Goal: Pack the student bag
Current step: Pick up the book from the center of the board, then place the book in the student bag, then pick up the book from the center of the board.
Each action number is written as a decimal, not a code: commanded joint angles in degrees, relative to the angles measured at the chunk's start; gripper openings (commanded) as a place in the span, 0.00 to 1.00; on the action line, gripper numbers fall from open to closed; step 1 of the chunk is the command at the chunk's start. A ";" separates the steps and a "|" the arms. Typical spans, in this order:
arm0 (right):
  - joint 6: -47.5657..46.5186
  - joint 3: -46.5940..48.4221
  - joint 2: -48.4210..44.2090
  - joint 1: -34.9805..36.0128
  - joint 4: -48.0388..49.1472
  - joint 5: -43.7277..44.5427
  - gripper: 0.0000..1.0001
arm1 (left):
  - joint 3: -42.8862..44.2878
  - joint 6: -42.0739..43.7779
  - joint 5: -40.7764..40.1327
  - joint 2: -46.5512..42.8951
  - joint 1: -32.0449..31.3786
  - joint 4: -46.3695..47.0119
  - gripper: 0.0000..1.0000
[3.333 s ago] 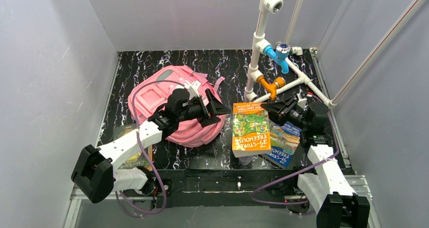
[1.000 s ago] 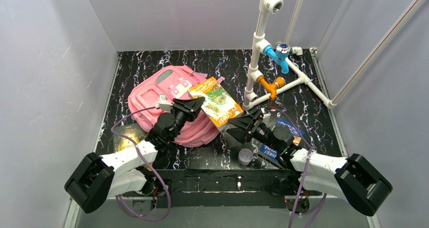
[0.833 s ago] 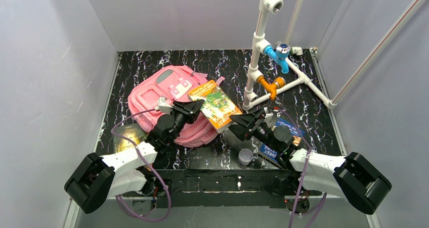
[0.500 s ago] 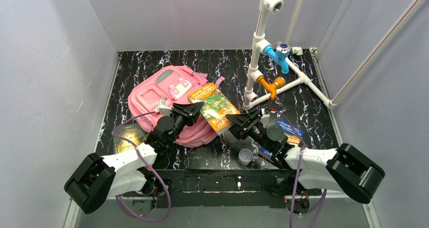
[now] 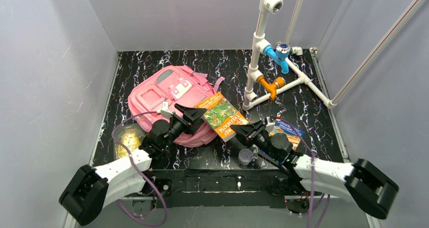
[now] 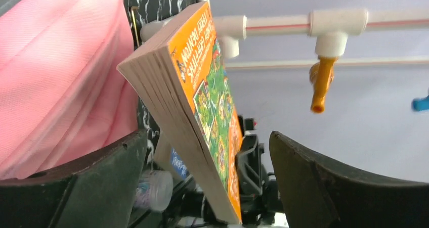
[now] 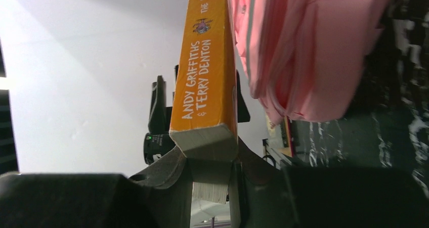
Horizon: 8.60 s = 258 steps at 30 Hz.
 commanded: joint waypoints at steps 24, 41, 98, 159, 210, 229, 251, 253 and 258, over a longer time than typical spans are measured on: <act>-7.01 7.63 -38.10 0.13 -53.74 6.64 0.01 | 45.25 70.96 -15.97 25.22 -16.11 -70.62 0.65; -10.94 13.56 -40.85 0.13 -65.26 2.47 0.01 | 43.79 73.58 -43.22 21.74 -18.32 -66.98 0.14; -9.80 32.33 54.14 12.88 42.43 2.49 0.01 | 44.64 80.33 -23.66 1.18 -18.01 -57.67 0.00; -19.57 55.56 61.54 13.24 -5.87 -3.85 0.93 | 46.71 88.07 -25.17 -1.81 -18.00 -63.17 0.00; -56.62 33.70 9.74 9.18 -53.77 2.18 0.49 | 36.15 82.18 -32.65 0.36 -16.13 -57.91 0.00; -46.47 27.48 -7.96 -22.87 -81.02 13.31 0.52 | 37.23 76.47 -29.43 3.12 -16.09 -63.42 0.00; -48.86 21.13 -4.17 -43.07 -78.32 4.72 0.96 | 43.32 63.99 -7.04 20.41 -25.26 -41.87 0.71; -52.88 19.88 -2.37 -43.02 -67.75 -8.00 0.87 | 43.36 62.92 -5.91 25.33 -25.29 -37.13 0.62; -44.77 14.43 -3.16 -43.02 -46.20 -26.31 0.73 | 46.57 63.19 -10.37 32.52 -25.34 -37.20 0.59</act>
